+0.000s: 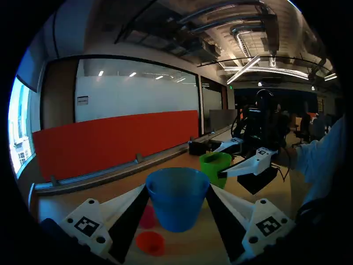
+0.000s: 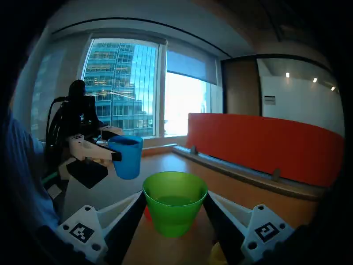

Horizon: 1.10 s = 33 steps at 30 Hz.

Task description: Pour water

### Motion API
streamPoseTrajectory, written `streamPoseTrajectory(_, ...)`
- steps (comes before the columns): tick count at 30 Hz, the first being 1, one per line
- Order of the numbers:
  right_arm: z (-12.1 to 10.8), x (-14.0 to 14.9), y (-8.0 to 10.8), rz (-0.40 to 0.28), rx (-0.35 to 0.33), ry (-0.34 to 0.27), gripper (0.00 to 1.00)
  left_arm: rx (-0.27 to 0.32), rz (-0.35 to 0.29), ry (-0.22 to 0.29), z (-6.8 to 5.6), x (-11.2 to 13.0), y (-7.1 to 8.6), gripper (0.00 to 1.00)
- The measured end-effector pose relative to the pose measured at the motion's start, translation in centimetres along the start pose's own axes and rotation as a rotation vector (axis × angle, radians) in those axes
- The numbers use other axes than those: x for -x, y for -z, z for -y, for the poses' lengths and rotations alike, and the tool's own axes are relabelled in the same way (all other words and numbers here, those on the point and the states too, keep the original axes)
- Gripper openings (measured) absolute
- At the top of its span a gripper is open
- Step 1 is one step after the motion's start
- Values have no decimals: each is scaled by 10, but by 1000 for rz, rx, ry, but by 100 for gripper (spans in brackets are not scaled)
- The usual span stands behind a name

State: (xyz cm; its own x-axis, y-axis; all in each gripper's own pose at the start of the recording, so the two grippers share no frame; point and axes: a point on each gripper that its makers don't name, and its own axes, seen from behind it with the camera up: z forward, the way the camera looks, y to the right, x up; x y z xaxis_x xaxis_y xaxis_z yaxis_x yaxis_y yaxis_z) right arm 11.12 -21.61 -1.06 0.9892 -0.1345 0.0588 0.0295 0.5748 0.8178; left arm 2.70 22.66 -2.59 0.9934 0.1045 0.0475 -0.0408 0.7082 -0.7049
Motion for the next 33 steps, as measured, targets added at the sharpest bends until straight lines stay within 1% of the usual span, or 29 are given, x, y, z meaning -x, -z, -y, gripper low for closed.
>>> streamPoseTrajectory(3,-2,4,3,16,-4,6,90,10,21,-8,-4,10,-1,88)
streamPoseTrajectory(9,4,17,11,61,-20,29,90,34,61,-18,-13,31,-3,88)
streamPoseTrajectory(15,-2,33,17,122,-27,48,91,57,101,-33,-22,50,-4,88)
streamPoseTrajectory(20,4,48,18,157,-39,61,91,75,145,-48,-29,68,-6,88)
streamPoseTrajectory(26,-2,59,19,200,-37,66,91,92,193,-65,-36,87,-9,88)
streamPoseTrajectory(33,3,74,19,238,-50,81,91,108,238,-80,-42,108,-12,88)
